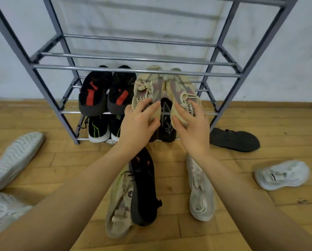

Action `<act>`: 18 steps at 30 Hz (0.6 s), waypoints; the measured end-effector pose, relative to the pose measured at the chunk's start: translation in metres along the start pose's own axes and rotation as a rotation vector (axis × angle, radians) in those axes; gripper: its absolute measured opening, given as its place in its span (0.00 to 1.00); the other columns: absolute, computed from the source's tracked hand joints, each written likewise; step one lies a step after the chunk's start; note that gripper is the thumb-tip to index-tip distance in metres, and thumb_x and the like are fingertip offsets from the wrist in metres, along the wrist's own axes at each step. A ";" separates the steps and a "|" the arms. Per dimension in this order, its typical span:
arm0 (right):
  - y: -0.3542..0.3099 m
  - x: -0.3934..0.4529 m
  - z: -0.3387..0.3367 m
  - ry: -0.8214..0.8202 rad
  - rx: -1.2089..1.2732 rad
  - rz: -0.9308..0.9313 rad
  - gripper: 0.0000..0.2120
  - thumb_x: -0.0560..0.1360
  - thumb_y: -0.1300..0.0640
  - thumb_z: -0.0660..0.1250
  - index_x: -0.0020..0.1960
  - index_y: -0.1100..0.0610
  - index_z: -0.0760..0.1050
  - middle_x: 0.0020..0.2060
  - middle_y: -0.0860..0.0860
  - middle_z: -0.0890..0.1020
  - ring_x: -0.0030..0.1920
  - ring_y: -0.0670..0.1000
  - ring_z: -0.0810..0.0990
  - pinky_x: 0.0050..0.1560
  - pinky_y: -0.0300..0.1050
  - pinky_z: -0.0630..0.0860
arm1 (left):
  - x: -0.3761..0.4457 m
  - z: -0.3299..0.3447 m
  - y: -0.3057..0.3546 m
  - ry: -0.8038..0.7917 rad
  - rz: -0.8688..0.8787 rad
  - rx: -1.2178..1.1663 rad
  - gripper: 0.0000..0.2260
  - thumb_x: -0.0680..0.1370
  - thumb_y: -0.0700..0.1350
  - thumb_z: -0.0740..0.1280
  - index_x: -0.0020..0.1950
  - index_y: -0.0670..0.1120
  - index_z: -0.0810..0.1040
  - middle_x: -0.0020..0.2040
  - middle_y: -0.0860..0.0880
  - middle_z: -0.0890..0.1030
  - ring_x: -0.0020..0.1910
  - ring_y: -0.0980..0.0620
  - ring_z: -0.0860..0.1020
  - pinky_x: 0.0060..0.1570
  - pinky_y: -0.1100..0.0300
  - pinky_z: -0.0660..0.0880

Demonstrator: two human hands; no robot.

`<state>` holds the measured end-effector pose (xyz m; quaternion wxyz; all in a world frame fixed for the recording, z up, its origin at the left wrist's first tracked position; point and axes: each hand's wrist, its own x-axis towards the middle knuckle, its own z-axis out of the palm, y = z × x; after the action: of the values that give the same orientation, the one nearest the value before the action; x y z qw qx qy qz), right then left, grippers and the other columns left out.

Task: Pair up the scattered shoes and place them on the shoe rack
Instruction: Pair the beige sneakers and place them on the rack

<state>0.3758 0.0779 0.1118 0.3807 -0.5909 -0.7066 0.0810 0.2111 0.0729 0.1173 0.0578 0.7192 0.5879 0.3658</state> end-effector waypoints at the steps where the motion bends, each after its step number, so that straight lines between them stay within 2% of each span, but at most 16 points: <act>1: 0.005 0.010 0.005 -0.007 0.016 0.015 0.17 0.77 0.50 0.64 0.66 0.45 0.73 0.69 0.53 0.67 0.66 0.60 0.66 0.64 0.59 0.65 | 0.009 0.005 -0.003 -0.012 -0.005 0.004 0.19 0.76 0.47 0.66 0.67 0.51 0.72 0.68 0.48 0.70 0.60 0.34 0.67 0.50 0.43 0.74; 8: 0.036 0.064 0.042 -0.016 0.016 0.035 0.16 0.76 0.50 0.65 0.64 0.45 0.74 0.69 0.52 0.67 0.68 0.59 0.63 0.66 0.59 0.64 | 0.061 0.050 -0.023 -0.056 -0.077 0.009 0.20 0.77 0.48 0.64 0.69 0.52 0.70 0.70 0.48 0.68 0.63 0.33 0.64 0.50 0.42 0.73; 14: 0.055 0.073 0.060 -0.177 -0.040 0.064 0.17 0.77 0.51 0.64 0.66 0.47 0.73 0.73 0.55 0.61 0.72 0.61 0.56 0.68 0.62 0.60 | 0.061 0.077 -0.041 -0.214 -0.076 0.103 0.24 0.78 0.50 0.62 0.73 0.51 0.62 0.75 0.42 0.55 0.70 0.32 0.57 0.63 0.38 0.66; 18: 0.058 0.054 0.060 -0.143 -0.140 0.024 0.22 0.78 0.52 0.62 0.71 0.43 0.65 0.74 0.58 0.56 0.74 0.62 0.54 0.68 0.64 0.62 | 0.049 0.076 -0.044 -0.169 -0.075 0.128 0.25 0.76 0.50 0.64 0.73 0.54 0.62 0.75 0.40 0.53 0.69 0.33 0.60 0.50 0.43 0.76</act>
<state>0.3825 0.1633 0.0611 0.2863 -0.6171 -0.7288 0.0780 0.2227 0.1564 0.0621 0.0746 0.7271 0.6297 0.2632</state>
